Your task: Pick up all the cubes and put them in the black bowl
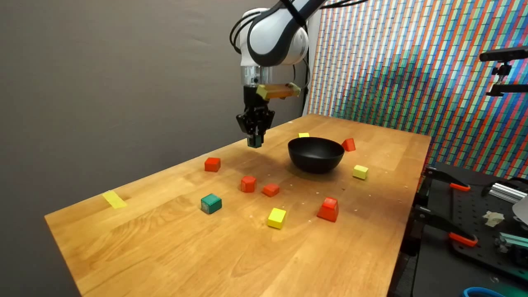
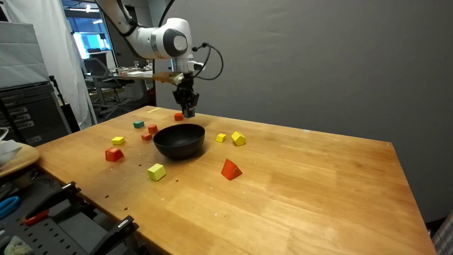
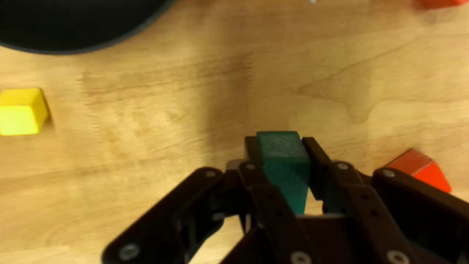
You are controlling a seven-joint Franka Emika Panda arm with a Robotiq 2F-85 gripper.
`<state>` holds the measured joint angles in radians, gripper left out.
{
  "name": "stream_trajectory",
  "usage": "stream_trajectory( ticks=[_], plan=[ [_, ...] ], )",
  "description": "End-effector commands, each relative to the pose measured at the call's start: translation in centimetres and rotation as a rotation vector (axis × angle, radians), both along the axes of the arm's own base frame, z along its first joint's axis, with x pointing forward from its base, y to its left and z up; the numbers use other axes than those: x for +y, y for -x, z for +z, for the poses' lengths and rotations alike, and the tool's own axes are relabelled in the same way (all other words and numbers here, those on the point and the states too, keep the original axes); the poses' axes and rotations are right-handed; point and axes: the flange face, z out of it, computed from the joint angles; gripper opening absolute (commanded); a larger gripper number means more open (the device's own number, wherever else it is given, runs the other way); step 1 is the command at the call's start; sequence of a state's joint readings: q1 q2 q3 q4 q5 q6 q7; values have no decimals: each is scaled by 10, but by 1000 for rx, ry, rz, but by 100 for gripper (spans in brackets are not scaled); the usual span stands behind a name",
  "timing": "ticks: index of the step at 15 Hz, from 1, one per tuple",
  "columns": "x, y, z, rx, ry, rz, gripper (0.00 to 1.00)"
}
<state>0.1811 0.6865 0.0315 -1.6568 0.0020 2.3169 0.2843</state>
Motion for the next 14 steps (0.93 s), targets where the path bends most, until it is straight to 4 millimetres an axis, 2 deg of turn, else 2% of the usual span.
stream_trajectory(
  ticks=[1,4,6,10,13,14],
  plan=[
    [-24,44,66,94,6,-2,19],
    [-53,78,103,82,-7,-126,19],
    [-73,107,112,111,-55,-181,19],
    [-127,170,95,165,-80,-329,19],
    [-148,190,80,169,-99,-372,19],
    [-148,190,78,145,-112,-377,19]
  ],
)
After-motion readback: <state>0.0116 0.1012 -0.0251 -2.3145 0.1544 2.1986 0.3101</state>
